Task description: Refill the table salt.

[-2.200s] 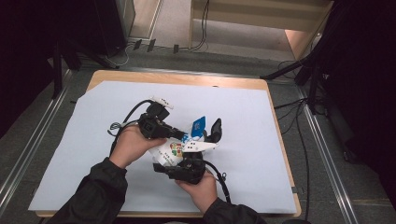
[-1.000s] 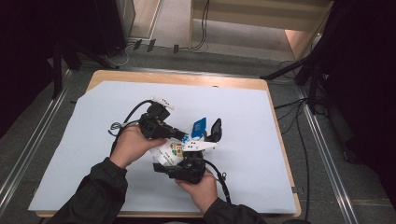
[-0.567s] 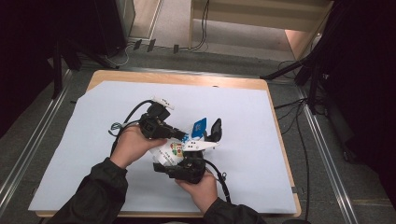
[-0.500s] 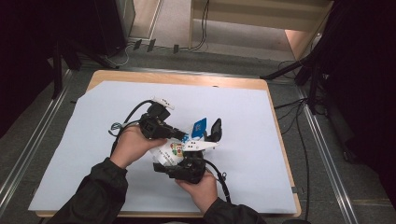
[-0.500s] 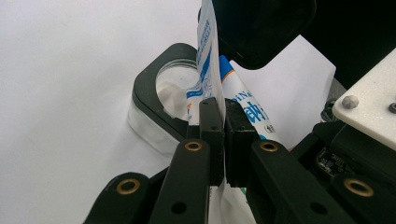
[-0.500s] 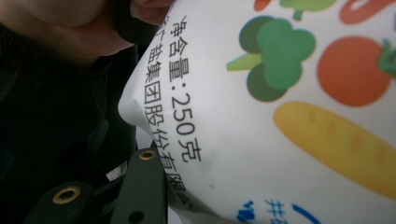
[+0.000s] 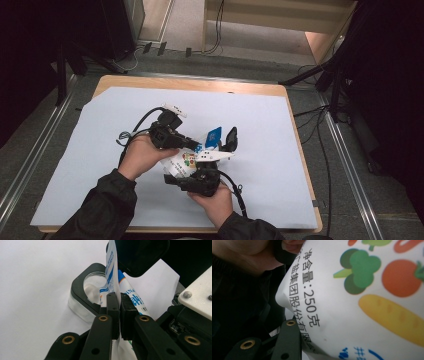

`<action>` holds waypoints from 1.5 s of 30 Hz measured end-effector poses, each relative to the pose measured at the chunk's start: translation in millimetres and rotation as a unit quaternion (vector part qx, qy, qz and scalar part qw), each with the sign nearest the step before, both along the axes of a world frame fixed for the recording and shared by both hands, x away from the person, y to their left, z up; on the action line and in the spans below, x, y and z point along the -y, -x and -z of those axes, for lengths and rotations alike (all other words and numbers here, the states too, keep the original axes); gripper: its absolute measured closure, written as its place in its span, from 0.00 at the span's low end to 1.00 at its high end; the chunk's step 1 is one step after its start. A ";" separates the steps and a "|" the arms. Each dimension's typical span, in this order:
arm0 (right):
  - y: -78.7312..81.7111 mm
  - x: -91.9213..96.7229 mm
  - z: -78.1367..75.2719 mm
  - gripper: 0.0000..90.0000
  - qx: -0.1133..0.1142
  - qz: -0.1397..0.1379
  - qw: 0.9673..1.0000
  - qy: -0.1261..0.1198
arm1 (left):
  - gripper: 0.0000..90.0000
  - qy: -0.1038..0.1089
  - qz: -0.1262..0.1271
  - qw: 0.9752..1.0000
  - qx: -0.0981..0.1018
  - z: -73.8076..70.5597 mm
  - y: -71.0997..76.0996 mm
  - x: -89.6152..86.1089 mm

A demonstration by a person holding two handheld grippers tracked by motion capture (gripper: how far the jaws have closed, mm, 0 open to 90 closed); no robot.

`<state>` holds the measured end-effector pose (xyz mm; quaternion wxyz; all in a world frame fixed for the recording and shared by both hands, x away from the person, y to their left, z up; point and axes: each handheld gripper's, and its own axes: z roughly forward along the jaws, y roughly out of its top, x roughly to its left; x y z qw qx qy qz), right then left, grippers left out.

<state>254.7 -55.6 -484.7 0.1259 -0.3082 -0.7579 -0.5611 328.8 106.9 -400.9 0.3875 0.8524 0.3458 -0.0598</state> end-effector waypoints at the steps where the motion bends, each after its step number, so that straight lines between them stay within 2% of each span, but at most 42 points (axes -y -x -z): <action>1: 0.0 0.0 0.0 0.72 0.000 0.000 1.000 0.000 | 0.99 0.001 0.000 1.000 0.000 0.1 0.0 0.0; 12: -0.3 0.1 -0.3 0.72 -0.001 -0.001 1.000 0.000 | 0.99 0.001 -0.002 1.000 0.000 -0.3 0.2 0.1; 24: -1.1 1.0 -1.7 0.72 -0.010 -0.006 1.000 -0.018 | 0.98 0.001 0.002 1.000 0.003 -4.3 -0.4 0.0; 38: 0.0 -0.1 -3.1 0.72 -0.015 -0.001 1.000 -0.015 | 0.98 0.002 -0.001 1.000 0.004 -4.1 -0.6 0.3; 45: -0.7 -1.2 -3.3 0.69 -0.016 0.000 1.000 -0.016 | 0.99 0.004 -0.010 1.000 0.004 -4.2 -1.6 -1.3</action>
